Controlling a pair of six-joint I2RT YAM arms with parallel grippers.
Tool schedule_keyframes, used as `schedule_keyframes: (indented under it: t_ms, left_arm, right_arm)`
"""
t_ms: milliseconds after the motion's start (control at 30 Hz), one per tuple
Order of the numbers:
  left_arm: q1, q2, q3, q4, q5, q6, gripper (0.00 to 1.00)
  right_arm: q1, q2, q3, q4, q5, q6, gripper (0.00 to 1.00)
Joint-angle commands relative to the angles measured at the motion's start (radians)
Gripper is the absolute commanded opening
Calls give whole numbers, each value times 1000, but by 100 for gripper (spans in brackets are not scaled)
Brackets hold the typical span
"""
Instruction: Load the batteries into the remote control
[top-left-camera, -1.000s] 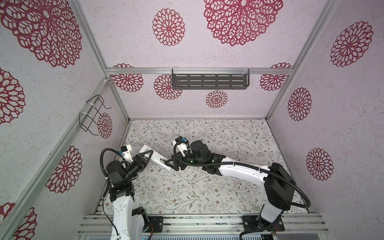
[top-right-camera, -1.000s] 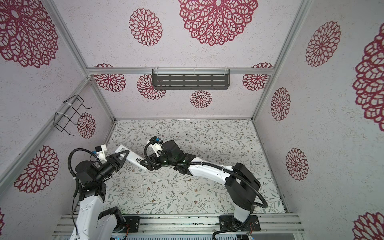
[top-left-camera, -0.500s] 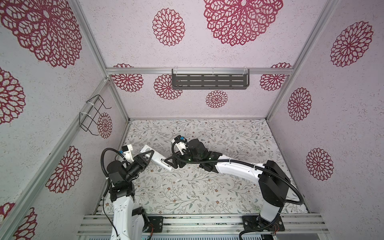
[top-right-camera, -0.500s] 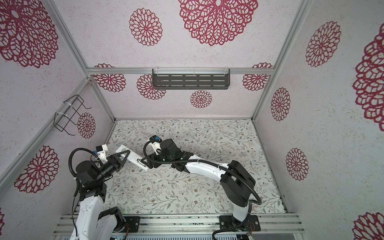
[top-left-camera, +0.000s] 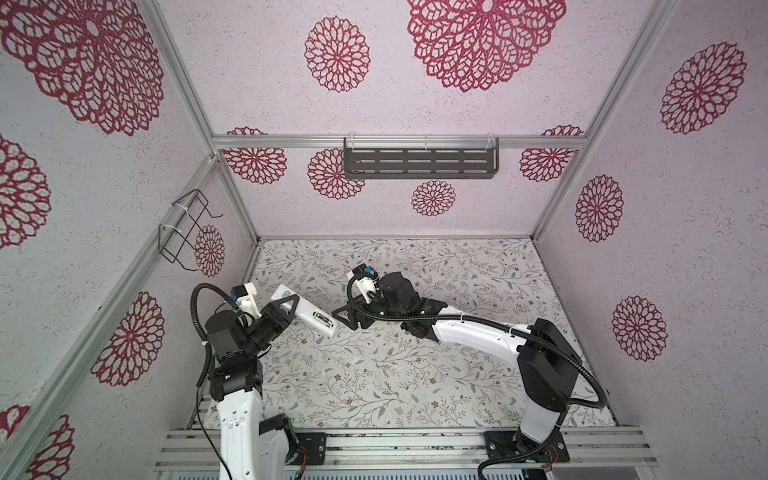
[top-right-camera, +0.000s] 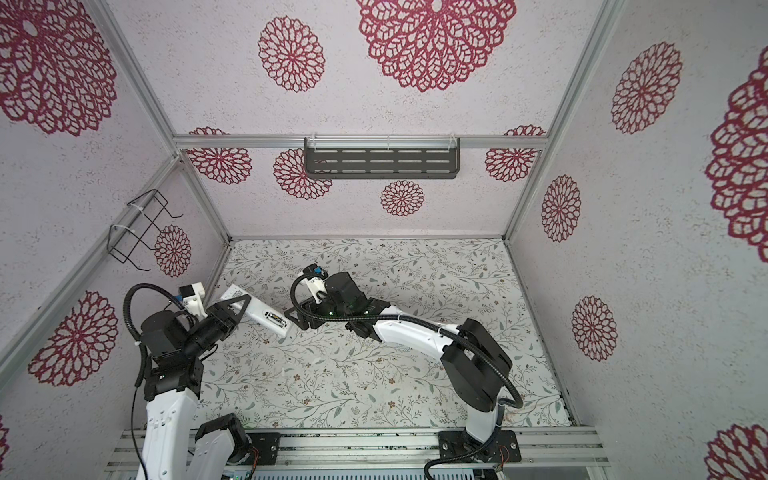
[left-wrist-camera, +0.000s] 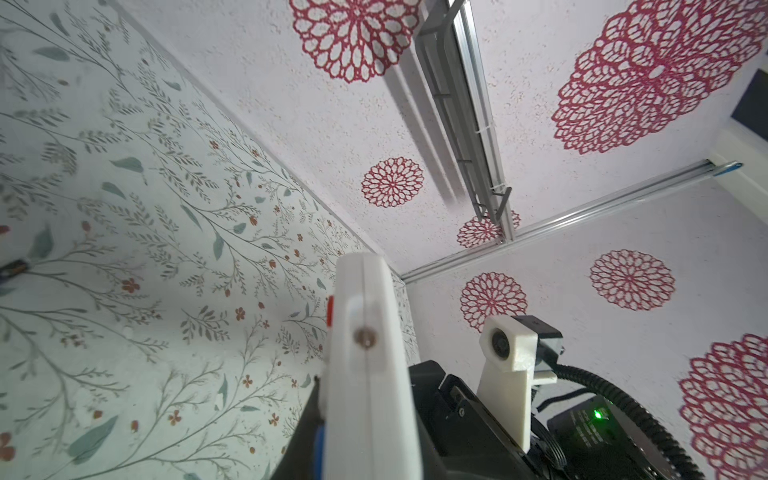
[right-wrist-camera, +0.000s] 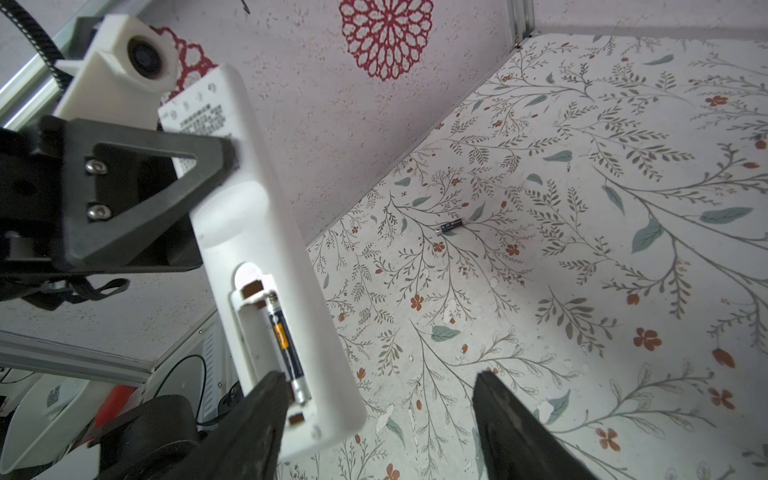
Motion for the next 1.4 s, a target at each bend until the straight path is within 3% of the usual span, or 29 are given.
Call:
schedule_keyframes:
  t_ms: [0,267,467,633,800,900,1033,1167,1367]
  left_arm:
    - [20,-3,56,-204,-139,162,11]
    - [45,-1,197,-417,-438,340,11]
    - [53,-3,232,-475,-555,404,11]
    - [59,-8,247,-508,-659,415,11]
    - [68,-15,252,-528,-706,416,11]
    - [70,-18,254,-533,-727,416,11]
    - [71,-3,255,-519,-710,412,11]
    - [74,-1,253,-507,-683,412,11]
    - [75,-11,239,-474,-628,406,12]
  right_arm:
    - [-20,-11,29,51,-37,15,74]
    - [-43,201,196,-15,-100,38,74]
    - [-38,372,368,-72,-131,33,73]
    - [-20,539,597,-226,-121,-13,73]
    - [-9,659,755,-253,-124,3,73]
    - [-7,686,767,-194,-144,19,73]
    - [-6,707,774,-114,-165,2,75]
    - [-17,815,880,-41,-261,21,79]
    - [-19,891,986,0,-272,22,86]
